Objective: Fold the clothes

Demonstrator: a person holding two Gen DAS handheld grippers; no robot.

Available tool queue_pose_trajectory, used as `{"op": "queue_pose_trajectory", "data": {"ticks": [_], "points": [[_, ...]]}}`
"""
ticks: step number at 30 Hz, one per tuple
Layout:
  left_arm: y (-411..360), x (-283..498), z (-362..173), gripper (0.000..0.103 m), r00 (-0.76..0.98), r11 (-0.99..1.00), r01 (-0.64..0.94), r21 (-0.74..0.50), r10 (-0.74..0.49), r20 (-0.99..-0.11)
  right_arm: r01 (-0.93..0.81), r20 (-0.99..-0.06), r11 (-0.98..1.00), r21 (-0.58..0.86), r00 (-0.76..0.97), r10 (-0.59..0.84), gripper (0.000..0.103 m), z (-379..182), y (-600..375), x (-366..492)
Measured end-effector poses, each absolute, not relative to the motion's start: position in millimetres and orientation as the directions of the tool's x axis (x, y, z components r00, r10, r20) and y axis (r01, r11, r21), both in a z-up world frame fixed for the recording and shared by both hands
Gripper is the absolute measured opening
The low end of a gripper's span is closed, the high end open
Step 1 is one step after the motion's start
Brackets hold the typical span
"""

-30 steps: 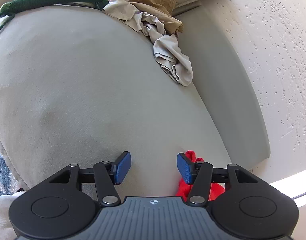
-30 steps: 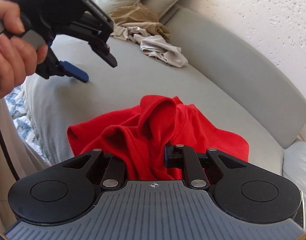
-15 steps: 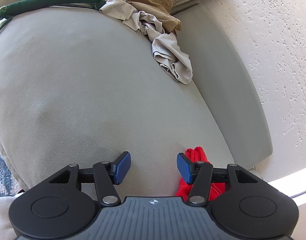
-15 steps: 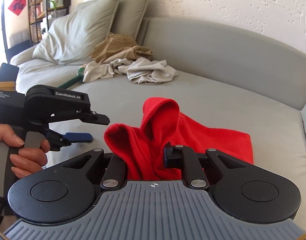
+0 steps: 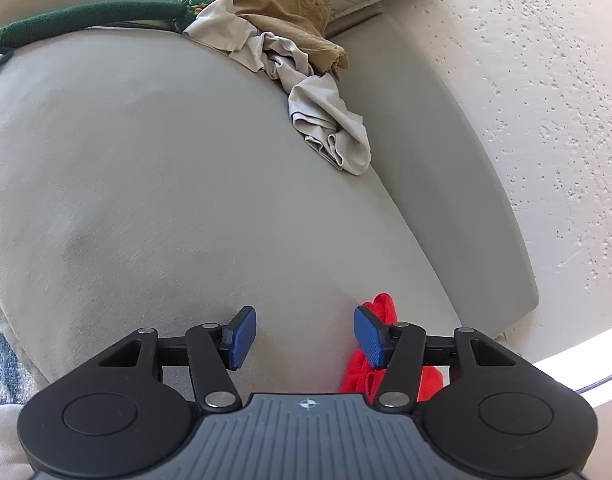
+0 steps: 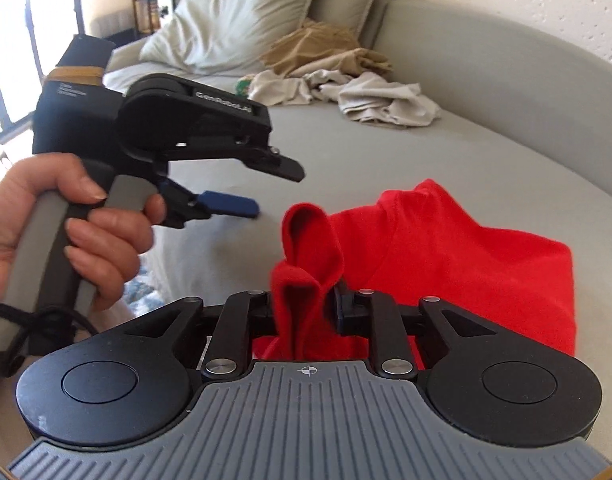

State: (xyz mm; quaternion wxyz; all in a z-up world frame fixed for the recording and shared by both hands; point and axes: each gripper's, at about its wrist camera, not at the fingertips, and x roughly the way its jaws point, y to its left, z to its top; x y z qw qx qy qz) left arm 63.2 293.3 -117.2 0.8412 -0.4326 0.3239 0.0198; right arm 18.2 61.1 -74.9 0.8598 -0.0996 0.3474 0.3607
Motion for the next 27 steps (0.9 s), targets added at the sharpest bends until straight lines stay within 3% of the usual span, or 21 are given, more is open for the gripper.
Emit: {"op": "queue_pose_trajectory", "data": {"ticks": [2,3,4,8,14,17,18,20,21,23,27], "points": [[290,63,-114,0.052,0.798,0.635,-0.298,-0.712,-0.243,-0.551,-0.730,-0.668,0.664,0.164,0.413,0.619,0.048,-68,49,14],[289,63,-113,0.052,0.802,0.641,-0.290,-0.710,-0.242,-0.546,-0.734,-0.664,0.651,0.197,0.389,0.639,0.060,-63,41,10],[287,63,-112,0.052,0.807,0.648,-0.282,-0.708,-0.240,-0.540,-0.732,-0.656,0.643,0.225,0.374,0.655,0.065,-58,32,5],[277,62,-103,0.051,0.826,0.694,-0.245,-0.677,-0.215,-0.520,-0.671,-0.657,0.690,0.272,0.394,0.642,0.068,-39,-10,-8],[253,51,-78,0.049,0.883,0.805,-0.146,-0.576,-0.157,-0.443,-0.440,-0.601,0.824,0.357,0.567,0.563,0.070,-31,-90,-15],[231,41,-64,0.046,0.897,0.823,-0.045,-0.566,-0.217,-0.386,-0.322,-0.623,0.871,0.370,0.610,0.490,0.070,-46,-113,-9],[221,37,-61,0.045,0.895,0.830,-0.002,-0.558,-0.248,-0.371,-0.300,-0.629,0.884,0.359,0.622,0.467,0.065,-51,-115,-7],[195,28,-57,0.042,0.896,0.864,0.034,-0.502,-0.249,-0.367,-0.288,-0.630,0.901,0.325,0.645,0.433,0.036,-61,-115,-5],[181,24,-56,0.041,0.898,0.885,0.042,-0.464,-0.237,-0.371,-0.304,-0.624,0.904,0.300,0.654,0.427,0.006,-64,-113,-4],[154,16,-57,0.024,0.888,0.927,0.070,-0.368,-0.226,-0.401,-0.332,-0.620,0.910,0.250,0.667,0.414,0.004,-69,-103,-1],[117,9,-62,0.017,0.857,0.967,0.129,-0.221,-0.221,-0.466,-0.369,-0.604,0.905,0.211,0.679,0.417,0.004,-71,-88,7]]}}
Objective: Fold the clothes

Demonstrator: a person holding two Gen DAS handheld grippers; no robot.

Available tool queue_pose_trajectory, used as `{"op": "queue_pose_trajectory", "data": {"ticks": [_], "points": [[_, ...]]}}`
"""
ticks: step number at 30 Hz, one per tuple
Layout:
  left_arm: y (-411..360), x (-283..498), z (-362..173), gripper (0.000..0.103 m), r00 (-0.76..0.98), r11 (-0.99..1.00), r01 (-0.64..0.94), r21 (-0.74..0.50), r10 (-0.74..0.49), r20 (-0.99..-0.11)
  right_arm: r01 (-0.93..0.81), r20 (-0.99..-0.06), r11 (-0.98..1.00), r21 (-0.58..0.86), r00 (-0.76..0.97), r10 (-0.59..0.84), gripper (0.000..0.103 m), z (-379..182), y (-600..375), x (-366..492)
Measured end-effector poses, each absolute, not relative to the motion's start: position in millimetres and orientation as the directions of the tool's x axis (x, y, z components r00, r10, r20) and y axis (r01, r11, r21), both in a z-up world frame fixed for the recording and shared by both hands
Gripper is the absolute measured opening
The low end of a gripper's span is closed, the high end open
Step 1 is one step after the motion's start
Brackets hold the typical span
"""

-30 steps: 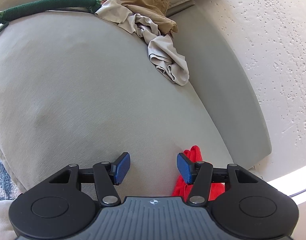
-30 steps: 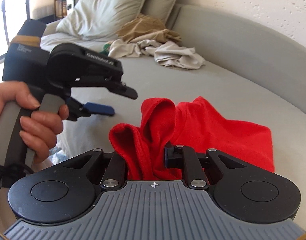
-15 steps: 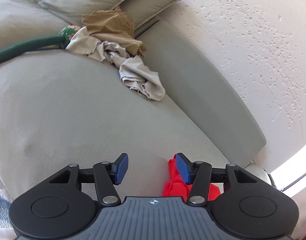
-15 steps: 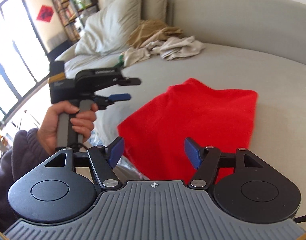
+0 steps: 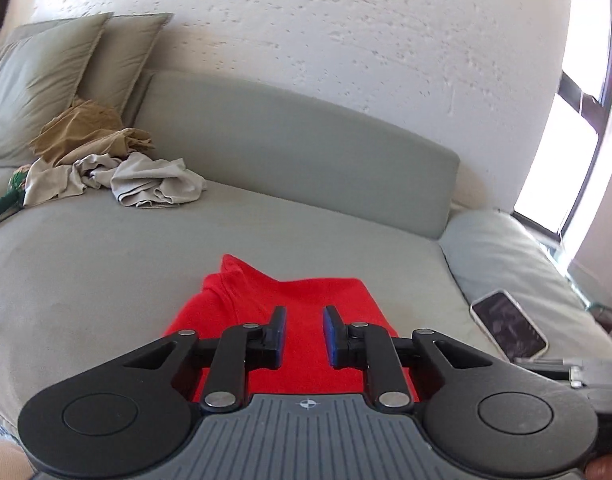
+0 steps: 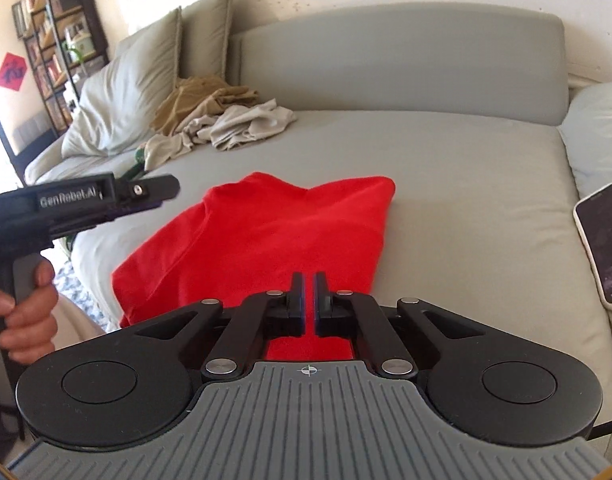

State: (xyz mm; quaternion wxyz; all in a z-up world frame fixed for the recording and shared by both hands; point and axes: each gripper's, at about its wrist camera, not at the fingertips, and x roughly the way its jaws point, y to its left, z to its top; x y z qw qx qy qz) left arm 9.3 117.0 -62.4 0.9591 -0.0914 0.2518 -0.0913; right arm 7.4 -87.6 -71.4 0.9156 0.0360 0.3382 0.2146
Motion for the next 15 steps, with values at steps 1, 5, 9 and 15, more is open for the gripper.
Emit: {"op": "queue_pose_trajectory", "data": {"ticks": [1,5,9,15], "points": [[109,8,-64,0.016,0.849,0.972,0.142,-0.186,-0.216,-0.482,-0.374,-0.601,0.904,0.206,0.681,0.419,0.004,-72,-86,9],[106,12,-78,0.015,0.793,0.977,0.127,-0.173,-0.205,-0.574,-0.399,-0.597,0.900,0.173,0.685,0.418,0.004,-80,-81,15],[120,23,-96,0.015,0.696,0.985,0.008,-0.175,-0.131,-0.706,-0.435,-0.633,0.896,0.091,0.669,0.389,0.006,-103,-76,15],[147,23,-81,0.011,0.629,0.955,-0.048,-0.291,-0.197,-0.752,-0.428,-0.732,0.893,0.137,0.564,0.382,0.008,-90,-96,18]]}}
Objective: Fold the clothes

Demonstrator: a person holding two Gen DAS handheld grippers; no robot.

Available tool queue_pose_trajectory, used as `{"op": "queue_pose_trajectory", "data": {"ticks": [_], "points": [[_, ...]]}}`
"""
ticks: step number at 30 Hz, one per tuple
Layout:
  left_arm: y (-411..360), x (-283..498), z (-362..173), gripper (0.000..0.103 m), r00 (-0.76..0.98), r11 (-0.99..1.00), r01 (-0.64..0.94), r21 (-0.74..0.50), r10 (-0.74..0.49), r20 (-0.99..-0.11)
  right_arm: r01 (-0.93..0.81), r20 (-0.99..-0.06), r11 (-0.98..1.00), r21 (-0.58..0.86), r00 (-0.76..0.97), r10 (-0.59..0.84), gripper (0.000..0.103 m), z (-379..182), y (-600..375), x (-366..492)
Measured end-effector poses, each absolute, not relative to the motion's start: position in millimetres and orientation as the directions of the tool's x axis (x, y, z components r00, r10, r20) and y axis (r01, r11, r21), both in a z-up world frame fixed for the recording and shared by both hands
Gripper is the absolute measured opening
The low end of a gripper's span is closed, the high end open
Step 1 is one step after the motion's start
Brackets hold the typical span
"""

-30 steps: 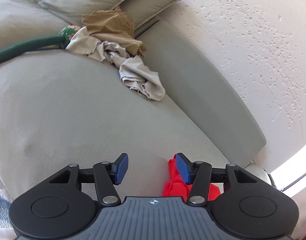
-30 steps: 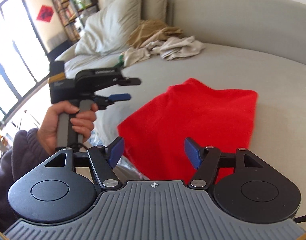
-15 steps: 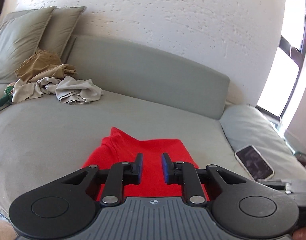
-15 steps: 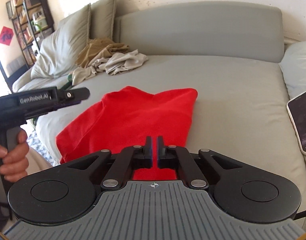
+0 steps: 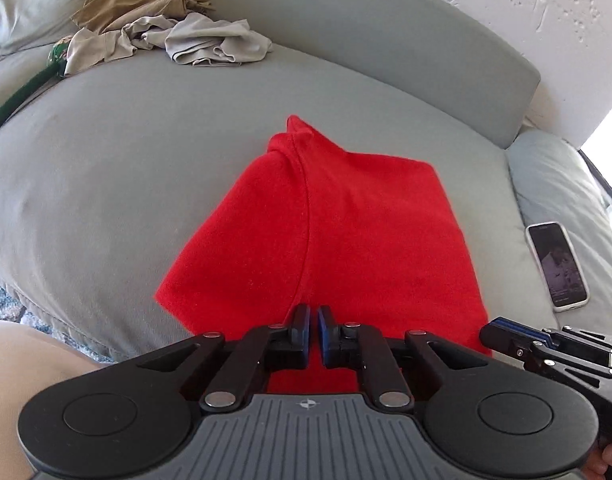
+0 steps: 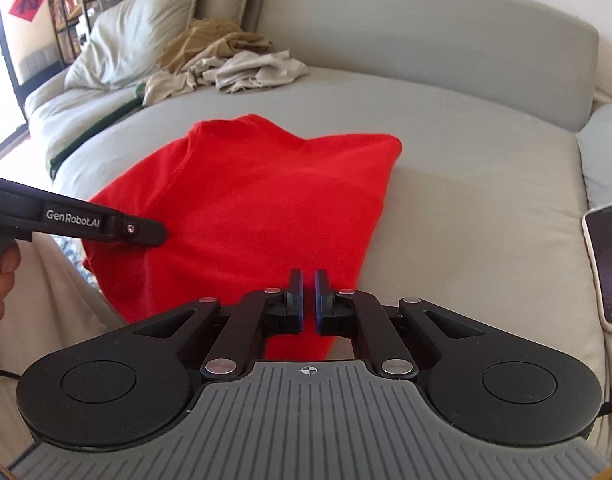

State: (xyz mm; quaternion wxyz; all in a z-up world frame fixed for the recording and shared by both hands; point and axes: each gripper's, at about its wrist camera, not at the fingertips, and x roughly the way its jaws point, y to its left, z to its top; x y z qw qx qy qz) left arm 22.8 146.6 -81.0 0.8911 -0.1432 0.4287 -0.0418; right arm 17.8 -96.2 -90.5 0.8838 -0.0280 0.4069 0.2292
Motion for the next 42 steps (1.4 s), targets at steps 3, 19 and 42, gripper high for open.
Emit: {"op": "queue_pose_trajectory", "data": {"ticks": [3,19,42], "points": [[153,25,-62,0.014,0.672,0.942,-0.017,-0.336,-0.238,-0.701,-0.366,-0.688,0.883,0.295,0.559,0.462,0.014,-74,-122,25],[135,164,-112,0.008,0.691,0.990,-0.081,-0.116,-0.028,-0.722,-0.305,-0.638,0.837,0.455,0.544,0.545,0.012,-131,-86,174],[149,177,-127,0.025,0.702,0.979,-0.185,-0.083,0.073,-0.708,-0.386,-0.722,0.910,0.151,0.586,0.368,0.006,-137,-19,186]]}}
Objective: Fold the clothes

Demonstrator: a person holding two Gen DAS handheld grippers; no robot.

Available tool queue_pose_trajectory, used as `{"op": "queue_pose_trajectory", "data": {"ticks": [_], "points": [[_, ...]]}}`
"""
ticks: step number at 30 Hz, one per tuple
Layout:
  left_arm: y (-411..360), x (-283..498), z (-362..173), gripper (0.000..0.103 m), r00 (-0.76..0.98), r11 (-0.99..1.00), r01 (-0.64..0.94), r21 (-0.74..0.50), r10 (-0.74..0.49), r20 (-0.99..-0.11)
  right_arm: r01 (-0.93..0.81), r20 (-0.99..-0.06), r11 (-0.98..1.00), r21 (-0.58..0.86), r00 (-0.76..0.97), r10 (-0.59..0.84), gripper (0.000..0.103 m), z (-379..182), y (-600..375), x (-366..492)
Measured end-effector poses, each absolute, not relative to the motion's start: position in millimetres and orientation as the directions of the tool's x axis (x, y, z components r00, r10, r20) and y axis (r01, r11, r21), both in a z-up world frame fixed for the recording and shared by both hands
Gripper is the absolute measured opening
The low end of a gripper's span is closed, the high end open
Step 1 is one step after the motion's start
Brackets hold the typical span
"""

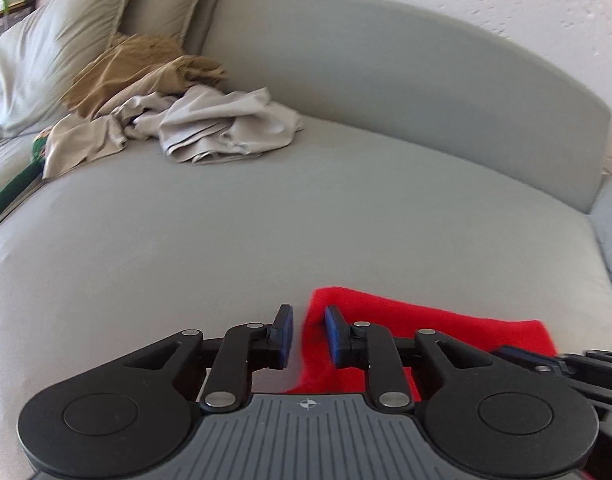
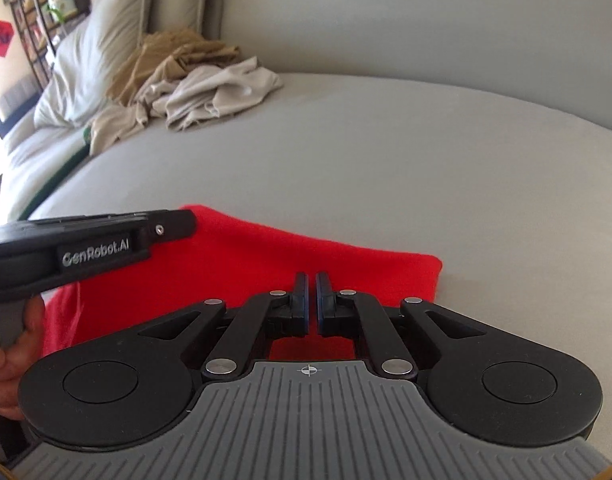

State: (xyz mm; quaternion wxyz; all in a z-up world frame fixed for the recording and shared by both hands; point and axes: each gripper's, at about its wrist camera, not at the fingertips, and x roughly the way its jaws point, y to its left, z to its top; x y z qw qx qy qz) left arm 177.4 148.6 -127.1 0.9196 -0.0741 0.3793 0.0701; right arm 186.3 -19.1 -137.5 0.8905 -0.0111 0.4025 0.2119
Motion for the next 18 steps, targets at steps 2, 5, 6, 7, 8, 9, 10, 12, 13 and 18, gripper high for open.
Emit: {"op": "queue_pose_trajectory", "data": {"ticks": [2,5,6,7,8,9,10,12,13,18], "points": [[156,176,-128,0.030,0.706,0.972,-0.206,-0.111,0.068,-0.705,-0.364,-0.721,0.921,0.136,0.602,0.344,0.005,-138,-25,184],[157,160,-119,0.029,0.739,0.976,-0.183,-0.116,0.058,-0.672,-0.286,-0.732,0.950,0.124,0.620,0.282,0.005,-133,-46,180],[157,153,-114,0.029,0.748,0.978,-0.170,-0.118,0.050,-0.662,-0.259,-0.734,0.957,0.130,0.624,0.268,0.005,-129,-54,178],[157,145,-108,0.029,0.748,0.979,-0.155,-0.134,0.028,-0.663,-0.239,-0.733,0.961,0.140,0.628,0.263,0.006,-125,-62,174],[157,138,-102,0.030,0.748,0.979,-0.140,-0.150,0.005,-0.664,-0.226,-0.732,0.963,0.148,0.630,0.260,0.008,-118,-68,169],[157,130,-95,0.031,0.747,0.979,-0.124,-0.163,-0.016,-0.664,-0.214,-0.734,0.965,0.152,0.630,0.255,0.018,-112,-73,163],[153,120,-88,0.034,0.746,0.984,-0.100,-0.151,-0.026,-0.666,-0.213,-0.732,0.964,0.161,0.629,0.261,0.028,-106,-78,155],[144,101,-73,0.038,0.741,0.991,-0.052,-0.125,-0.046,-0.670,-0.223,-0.726,0.957,0.184,0.626,0.286,0.042,-93,-86,138],[139,89,-69,0.041,0.734,0.995,-0.033,-0.096,-0.041,-0.678,-0.231,-0.726,0.953,0.194,0.620,0.298,0.047,-87,-89,127],[119,38,-67,0.043,0.683,1.000,0.023,0.003,-0.013,-0.730,-0.277,-0.748,0.931,0.237,0.559,0.357,0.053,-74,-93,75]]}}
